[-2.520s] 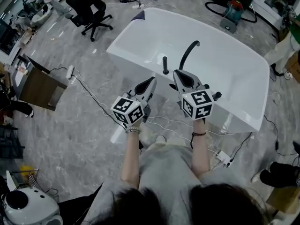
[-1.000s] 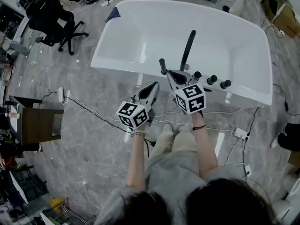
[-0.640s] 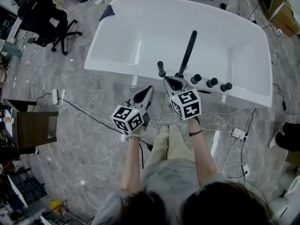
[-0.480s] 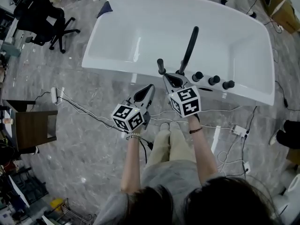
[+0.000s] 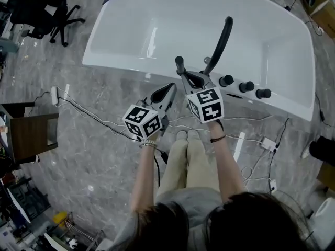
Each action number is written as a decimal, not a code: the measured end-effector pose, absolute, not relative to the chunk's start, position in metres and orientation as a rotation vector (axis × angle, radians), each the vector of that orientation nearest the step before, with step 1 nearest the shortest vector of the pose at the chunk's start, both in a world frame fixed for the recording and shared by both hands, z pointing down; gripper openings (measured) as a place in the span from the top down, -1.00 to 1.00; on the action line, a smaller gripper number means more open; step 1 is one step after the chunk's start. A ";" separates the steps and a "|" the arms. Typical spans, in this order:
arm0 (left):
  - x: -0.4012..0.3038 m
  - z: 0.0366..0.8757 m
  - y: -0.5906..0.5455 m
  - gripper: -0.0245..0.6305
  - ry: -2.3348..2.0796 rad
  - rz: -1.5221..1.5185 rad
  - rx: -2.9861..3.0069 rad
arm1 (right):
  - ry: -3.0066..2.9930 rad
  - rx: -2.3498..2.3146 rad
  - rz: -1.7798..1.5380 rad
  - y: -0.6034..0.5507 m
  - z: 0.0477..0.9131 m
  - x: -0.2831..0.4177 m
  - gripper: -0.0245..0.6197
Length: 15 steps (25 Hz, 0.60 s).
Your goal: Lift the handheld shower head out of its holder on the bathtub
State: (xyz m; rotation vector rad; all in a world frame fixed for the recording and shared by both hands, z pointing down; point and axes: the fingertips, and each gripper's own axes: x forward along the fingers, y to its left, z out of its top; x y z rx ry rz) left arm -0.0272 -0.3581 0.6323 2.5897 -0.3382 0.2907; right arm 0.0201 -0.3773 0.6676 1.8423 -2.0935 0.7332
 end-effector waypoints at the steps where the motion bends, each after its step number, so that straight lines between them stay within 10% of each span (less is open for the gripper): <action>1: -0.026 0.636 -0.360 0.91 -0.338 0.294 2.587 | -2.088 1.842 0.736 -0.379 0.673 0.022 0.92; 15: -0.025 0.675 -0.387 0.91 -0.343 0.341 2.574 | -2.121 1.783 0.727 -0.413 0.708 0.025 0.58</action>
